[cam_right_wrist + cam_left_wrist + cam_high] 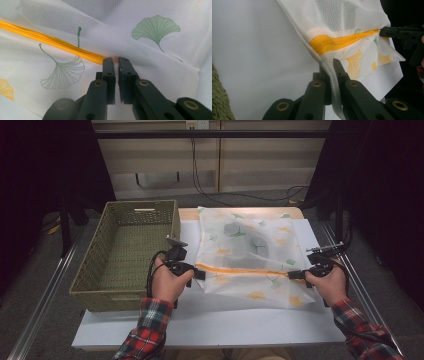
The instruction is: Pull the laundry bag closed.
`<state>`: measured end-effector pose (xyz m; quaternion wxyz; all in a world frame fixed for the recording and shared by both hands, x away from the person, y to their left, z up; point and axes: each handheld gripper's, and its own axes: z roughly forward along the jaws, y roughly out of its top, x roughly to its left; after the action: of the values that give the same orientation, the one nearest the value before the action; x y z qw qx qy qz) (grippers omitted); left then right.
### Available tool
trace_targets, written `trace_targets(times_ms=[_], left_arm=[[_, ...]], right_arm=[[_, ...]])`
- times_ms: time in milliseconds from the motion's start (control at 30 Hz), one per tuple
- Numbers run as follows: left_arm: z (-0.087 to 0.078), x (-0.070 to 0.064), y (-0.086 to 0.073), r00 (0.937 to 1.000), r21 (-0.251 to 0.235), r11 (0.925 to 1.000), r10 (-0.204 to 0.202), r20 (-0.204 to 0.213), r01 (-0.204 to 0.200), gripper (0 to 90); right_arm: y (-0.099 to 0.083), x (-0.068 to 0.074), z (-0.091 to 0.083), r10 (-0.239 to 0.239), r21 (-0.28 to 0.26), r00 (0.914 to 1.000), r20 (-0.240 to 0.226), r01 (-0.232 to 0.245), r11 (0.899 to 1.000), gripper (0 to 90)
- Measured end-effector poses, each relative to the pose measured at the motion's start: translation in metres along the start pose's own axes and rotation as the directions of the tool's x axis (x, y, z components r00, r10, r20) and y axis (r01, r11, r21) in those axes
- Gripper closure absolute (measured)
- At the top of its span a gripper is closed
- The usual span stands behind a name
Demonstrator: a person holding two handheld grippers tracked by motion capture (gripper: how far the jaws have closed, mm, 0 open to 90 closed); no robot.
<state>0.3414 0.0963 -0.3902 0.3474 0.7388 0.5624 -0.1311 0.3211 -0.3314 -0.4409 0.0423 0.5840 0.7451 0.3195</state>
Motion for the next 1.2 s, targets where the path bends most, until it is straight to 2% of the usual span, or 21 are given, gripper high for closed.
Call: trace_targets(times_ms=[100,200,633,700,867,1067,1100,1200], left_arm=[[-0.0007,0.0012,-0.0001,1.0000,-0.007,1.0000,0.000,-0.006,0.000,89.8],[-0.0007,0.0013,-0.0001,1.0000,-0.002,1.0000,0.000,-0.001,0.000,89.8],[-0.0013,0.0007,0.0000,1.0000,-0.009,1.0000,-0.004,-0.007,0.004,89.8],[-0.0014,0.0011,0.0002,1.0000,-0.007,1.0000,0.003,-0.003,-0.003,89.8],[-0.0013,0.0012,0.0001,1.0000,-0.009,1.0000,-0.001,-0.009,0.001,89.8],[-0.0006,0.0003,0.0000,1.0000,-0.005,1.0000,-0.001,-0.005,0.001,89.8],[-0.0009,0.0008,0.0002,0.9999,-0.005,0.9999,0.009,-0.013,-0.010,89.9],[-0.0007,0.0006,-0.0001,0.9999,-0.003,1.0000,0.002,-0.011,-0.002,89.9]], right_arm=[[-0.0007,-0.0007,-0.0004,-0.012,0.003,0.9998,0.017,0.012,1.000,85.0],[-0.0019,-0.0028,-0.0014,0.004,0.000,1.0000,0.002,-0.004,1.000,85.0],[-0.0030,-0.0043,-0.0033,-0.001,-0.002,0.9999,0.014,0.001,1.000,85.0],[-0.0033,-0.0052,-0.0036,0.009,-0.003,1.0000,0.004,-0.009,1.000,85.0],[-0.0038,-0.0054,-0.0044,-0.001,0.001,0.9998,0.018,0.001,1.000,85.0],[-0.0052,-0.0081,-0.0064,0.005,-0.004,0.9998,0.017,-0.005,1.000,85.0],[-0.0053,-0.0082,-0.0069,0.008,-0.004,0.9998,0.016,-0.008,1.000,85.0],[-0.0060,-0.0094,-0.0076,0.012,-0.001,0.9998,0.016,-0.012,1.000,85.0]])
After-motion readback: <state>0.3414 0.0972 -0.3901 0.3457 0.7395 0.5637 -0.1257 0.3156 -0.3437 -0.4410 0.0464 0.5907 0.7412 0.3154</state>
